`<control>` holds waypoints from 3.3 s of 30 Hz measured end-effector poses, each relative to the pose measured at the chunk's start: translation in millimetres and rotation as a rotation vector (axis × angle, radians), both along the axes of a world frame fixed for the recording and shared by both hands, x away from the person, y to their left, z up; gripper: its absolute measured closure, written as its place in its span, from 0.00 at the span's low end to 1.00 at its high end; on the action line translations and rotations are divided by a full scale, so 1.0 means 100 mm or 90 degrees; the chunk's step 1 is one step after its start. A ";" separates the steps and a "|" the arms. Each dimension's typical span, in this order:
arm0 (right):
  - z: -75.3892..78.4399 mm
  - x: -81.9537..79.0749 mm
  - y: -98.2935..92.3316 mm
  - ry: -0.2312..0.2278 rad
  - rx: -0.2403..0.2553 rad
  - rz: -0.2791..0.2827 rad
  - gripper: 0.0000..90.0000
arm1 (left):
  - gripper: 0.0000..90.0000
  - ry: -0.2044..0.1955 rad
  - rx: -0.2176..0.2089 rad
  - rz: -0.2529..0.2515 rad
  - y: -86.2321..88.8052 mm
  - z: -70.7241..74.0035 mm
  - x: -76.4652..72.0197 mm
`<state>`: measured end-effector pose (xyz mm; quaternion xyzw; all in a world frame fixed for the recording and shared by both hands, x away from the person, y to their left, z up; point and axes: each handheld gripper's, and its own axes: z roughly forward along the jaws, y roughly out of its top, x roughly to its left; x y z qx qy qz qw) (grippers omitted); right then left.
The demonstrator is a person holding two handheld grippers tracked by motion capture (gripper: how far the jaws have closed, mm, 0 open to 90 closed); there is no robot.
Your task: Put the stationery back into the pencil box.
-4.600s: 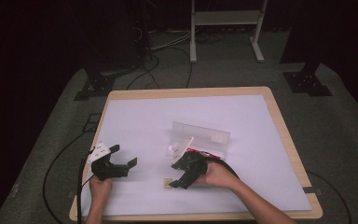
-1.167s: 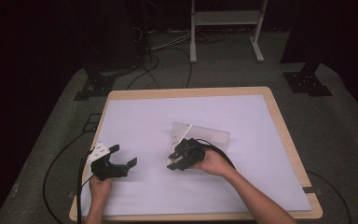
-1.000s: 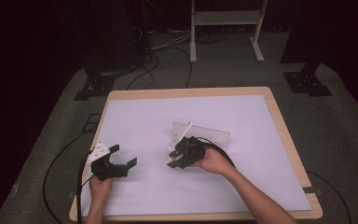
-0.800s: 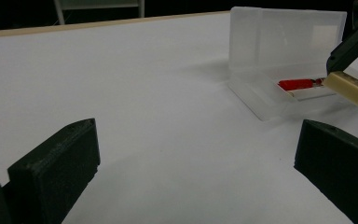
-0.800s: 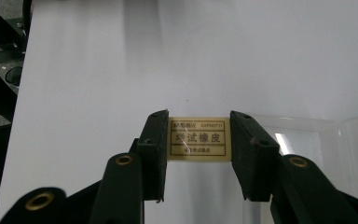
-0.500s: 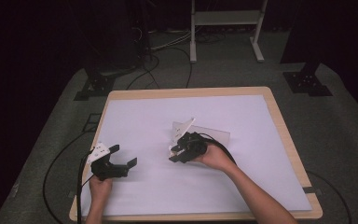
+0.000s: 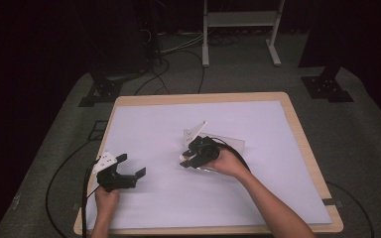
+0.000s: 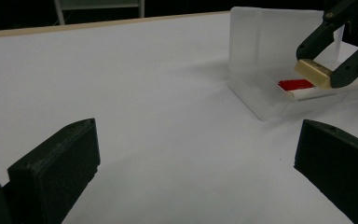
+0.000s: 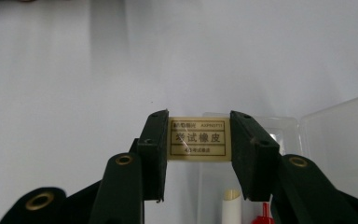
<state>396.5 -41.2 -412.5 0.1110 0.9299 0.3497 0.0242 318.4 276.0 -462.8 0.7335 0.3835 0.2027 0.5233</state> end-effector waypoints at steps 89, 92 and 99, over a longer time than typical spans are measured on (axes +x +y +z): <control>-0.35 0.36 0.09 0.027 -0.029 -0.050 0.63 | 0.00 0.001 -0.006 0.001 0.00 0.00 -0.01; -0.35 0.36 0.08 0.026 -0.026 -0.051 0.62 | 0.00 0.002 -0.004 0.001 0.00 0.00 -0.01; -0.32 0.36 0.06 0.025 -0.019 -0.052 0.62 | 0.00 0.002 -0.004 0.002 0.00 0.00 0.00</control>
